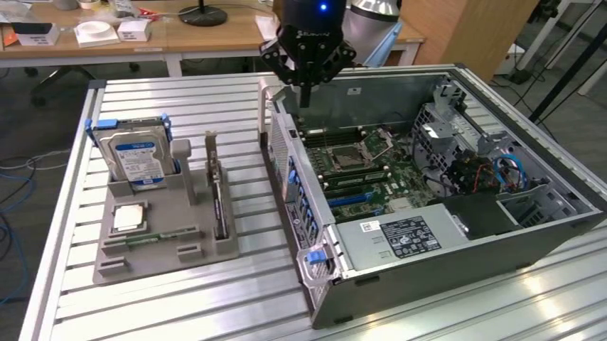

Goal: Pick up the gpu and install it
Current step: 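Reach for the gpu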

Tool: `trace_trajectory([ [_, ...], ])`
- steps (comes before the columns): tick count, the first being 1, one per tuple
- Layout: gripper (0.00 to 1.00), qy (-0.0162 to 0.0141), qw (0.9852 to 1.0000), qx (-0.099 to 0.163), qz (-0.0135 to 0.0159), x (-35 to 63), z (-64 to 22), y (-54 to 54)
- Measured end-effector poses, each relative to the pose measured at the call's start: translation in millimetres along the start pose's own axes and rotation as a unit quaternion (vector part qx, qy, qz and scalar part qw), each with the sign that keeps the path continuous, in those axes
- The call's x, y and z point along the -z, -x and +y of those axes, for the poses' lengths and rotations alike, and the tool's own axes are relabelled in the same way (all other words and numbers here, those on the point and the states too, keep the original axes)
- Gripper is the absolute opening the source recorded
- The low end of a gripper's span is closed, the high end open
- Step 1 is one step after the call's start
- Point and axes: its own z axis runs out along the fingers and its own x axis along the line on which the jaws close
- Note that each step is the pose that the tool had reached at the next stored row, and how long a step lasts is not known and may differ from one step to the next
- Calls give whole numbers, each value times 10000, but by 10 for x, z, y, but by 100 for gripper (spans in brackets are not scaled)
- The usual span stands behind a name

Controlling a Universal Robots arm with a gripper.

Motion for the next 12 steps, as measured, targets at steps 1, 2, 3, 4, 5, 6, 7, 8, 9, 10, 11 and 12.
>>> trace_trajectory([
  [1,11,0,10000,0,0,-1,0,-4],
  [2,11,0,10000,0,0,-1,-1,-8],
  [3,11,0,10000,0,0,-2,-1,-12],
  [4,11,0,10000,0,0,-2,-1,-16],
  [5,11,0,10000,0,0,-3,-2,-20],
  [6,11,0,10000,0,0,-3,-2,-25],
  [7,11,0,10000,0,0,-4,-2,-29],
  [8,11,1,10000,0,0,-4,-3,-33],
  [9,11,0,10000,0,0,-5,-3,-38],
  [10,11,1,10000,0,0,-5,-3,-42],
  [11,11,1,10000,0,0,-6,-4,-47],
  [12,11,0,10000,0,0,-6,-4,-51],
])
